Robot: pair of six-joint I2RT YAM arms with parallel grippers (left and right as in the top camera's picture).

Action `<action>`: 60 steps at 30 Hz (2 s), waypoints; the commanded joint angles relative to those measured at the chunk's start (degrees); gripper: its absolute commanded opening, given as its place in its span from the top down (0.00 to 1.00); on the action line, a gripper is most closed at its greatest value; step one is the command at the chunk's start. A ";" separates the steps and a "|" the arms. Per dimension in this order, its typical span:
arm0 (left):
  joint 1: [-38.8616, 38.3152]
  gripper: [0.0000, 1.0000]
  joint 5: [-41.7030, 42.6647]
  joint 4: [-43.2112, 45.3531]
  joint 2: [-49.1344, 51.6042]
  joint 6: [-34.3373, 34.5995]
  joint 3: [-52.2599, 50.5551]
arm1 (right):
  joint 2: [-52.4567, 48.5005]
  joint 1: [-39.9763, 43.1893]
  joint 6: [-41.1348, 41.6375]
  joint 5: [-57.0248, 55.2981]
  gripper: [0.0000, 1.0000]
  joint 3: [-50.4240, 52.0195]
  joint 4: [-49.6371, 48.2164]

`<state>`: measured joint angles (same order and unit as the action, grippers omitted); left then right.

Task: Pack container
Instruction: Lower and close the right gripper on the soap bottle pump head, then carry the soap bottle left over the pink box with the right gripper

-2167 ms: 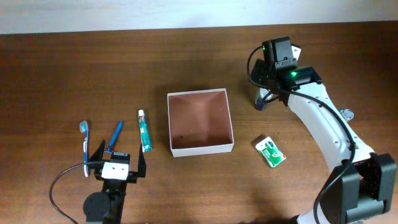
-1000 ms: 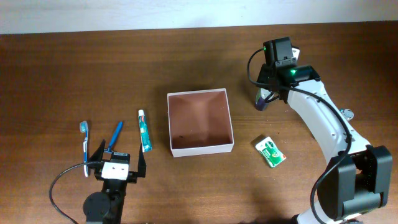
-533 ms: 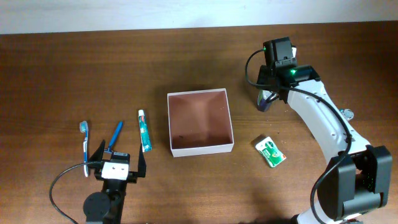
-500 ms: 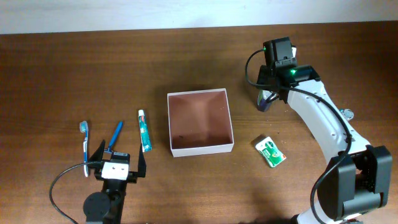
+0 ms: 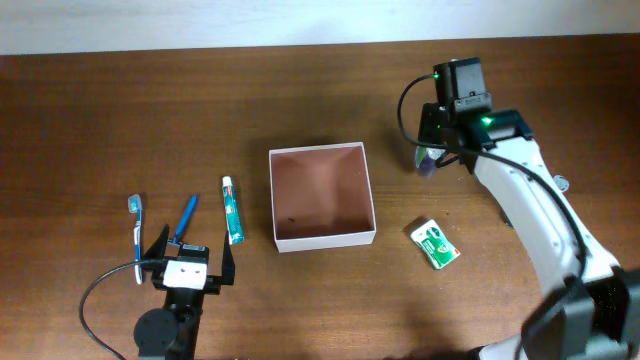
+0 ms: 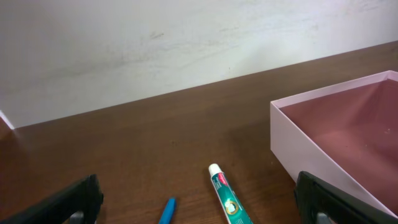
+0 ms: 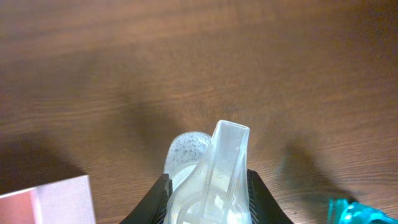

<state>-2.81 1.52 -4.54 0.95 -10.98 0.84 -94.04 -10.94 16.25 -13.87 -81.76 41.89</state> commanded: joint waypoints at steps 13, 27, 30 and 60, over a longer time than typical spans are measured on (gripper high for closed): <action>0.35 0.01 0.63 -0.02 -0.17 -0.90 -0.33 | 14.58 -14.60 -4.00 -7.34 0.77 -1.84 0.72; 0.35 0.01 0.63 -0.02 -0.17 -0.90 -0.33 | 11.85 -23.32 -0.20 -7.63 0.76 -1.84 -2.38; 0.35 0.01 0.63 -0.02 -0.17 -0.90 -0.33 | 8.90 -23.74 0.13 -7.63 0.76 -1.84 -3.30; 0.35 0.01 0.63 -0.02 -0.17 -0.90 -0.33 | -7.56 -25.05 0.70 -13.88 0.76 -1.81 -11.47</action>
<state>-2.81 1.52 -4.54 0.95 -10.98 0.84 -101.78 -35.53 16.51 -24.62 -81.78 31.59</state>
